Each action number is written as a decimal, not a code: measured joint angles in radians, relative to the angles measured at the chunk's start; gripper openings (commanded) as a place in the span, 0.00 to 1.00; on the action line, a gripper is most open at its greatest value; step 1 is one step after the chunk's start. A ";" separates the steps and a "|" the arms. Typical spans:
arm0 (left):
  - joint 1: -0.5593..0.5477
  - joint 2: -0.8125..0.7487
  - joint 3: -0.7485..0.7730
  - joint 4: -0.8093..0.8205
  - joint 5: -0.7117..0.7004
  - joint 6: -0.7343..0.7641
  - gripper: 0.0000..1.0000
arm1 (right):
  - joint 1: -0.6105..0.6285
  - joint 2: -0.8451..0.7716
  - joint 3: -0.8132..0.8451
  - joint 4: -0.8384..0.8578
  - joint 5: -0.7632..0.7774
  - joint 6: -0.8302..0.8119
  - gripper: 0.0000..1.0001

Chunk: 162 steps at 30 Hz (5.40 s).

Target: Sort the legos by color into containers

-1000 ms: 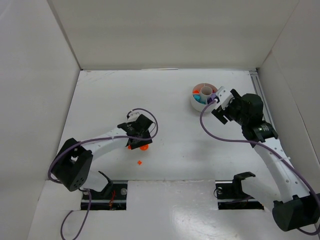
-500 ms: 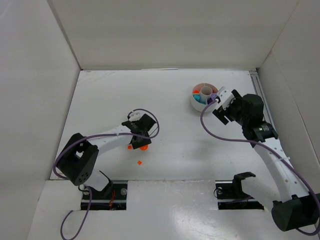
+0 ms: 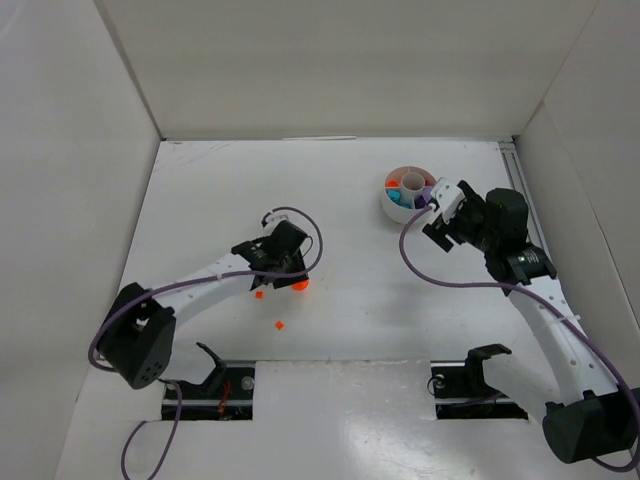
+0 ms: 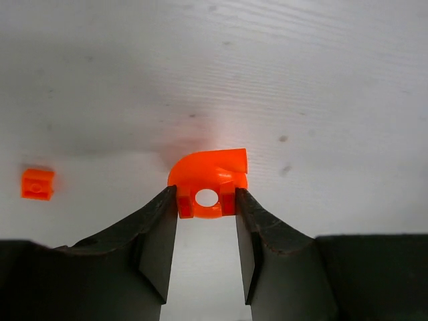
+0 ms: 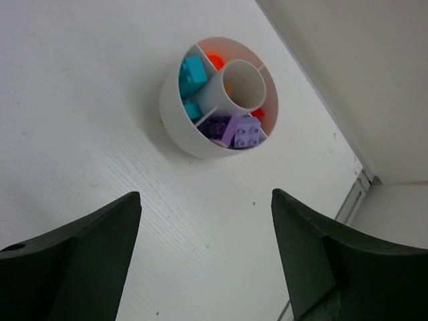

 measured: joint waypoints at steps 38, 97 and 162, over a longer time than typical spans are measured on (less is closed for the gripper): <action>-0.001 -0.292 -0.064 0.623 1.192 0.579 0.26 | 0.608 0.078 0.040 -0.094 -0.529 -0.473 0.49; 0.529 -0.328 -0.191 0.168 0.500 0.175 1.00 | 0.075 0.902 0.594 0.182 0.055 -0.565 0.00; 0.266 -0.139 -0.192 -0.054 -0.027 -0.061 0.35 | 0.014 0.119 0.176 0.170 0.032 -0.132 0.36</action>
